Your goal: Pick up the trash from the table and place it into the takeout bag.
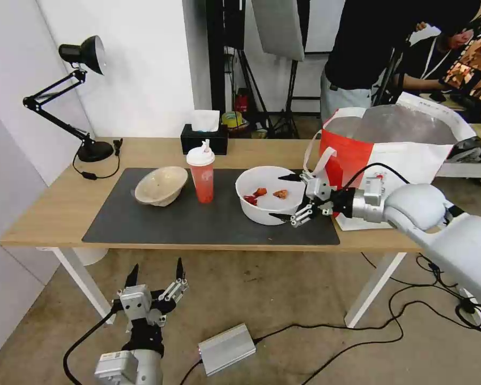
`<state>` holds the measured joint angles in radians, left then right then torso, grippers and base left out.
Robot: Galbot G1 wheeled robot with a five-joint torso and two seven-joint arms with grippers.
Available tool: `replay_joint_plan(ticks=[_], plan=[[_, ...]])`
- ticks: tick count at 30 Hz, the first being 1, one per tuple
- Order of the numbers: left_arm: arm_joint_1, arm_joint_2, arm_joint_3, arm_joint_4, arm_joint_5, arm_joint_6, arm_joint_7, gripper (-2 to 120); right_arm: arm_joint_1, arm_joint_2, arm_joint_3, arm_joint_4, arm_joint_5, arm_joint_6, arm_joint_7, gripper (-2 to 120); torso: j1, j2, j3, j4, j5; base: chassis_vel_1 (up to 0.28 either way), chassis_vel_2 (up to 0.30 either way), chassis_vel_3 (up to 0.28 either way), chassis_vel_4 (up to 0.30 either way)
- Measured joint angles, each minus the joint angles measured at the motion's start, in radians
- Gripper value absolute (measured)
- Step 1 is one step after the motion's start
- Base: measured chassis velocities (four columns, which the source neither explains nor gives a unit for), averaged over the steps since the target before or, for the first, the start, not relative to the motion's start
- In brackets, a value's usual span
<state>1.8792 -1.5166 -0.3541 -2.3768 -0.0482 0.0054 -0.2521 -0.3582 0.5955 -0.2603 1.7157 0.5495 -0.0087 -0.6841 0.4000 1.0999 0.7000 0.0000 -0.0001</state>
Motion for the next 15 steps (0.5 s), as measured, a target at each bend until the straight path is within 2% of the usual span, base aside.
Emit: replay_joint_plan(ticks=[15], plan=[[0.003,-0.017,0.007,0.021,0.017,-0.02,0.001,100,0.179,0.089,-0.137,-0.148,-0.081,0.027,-0.121,100,0.0,0.0,0.0,0.0001,0.0001,0.0,0.0,0.0,0.0]])
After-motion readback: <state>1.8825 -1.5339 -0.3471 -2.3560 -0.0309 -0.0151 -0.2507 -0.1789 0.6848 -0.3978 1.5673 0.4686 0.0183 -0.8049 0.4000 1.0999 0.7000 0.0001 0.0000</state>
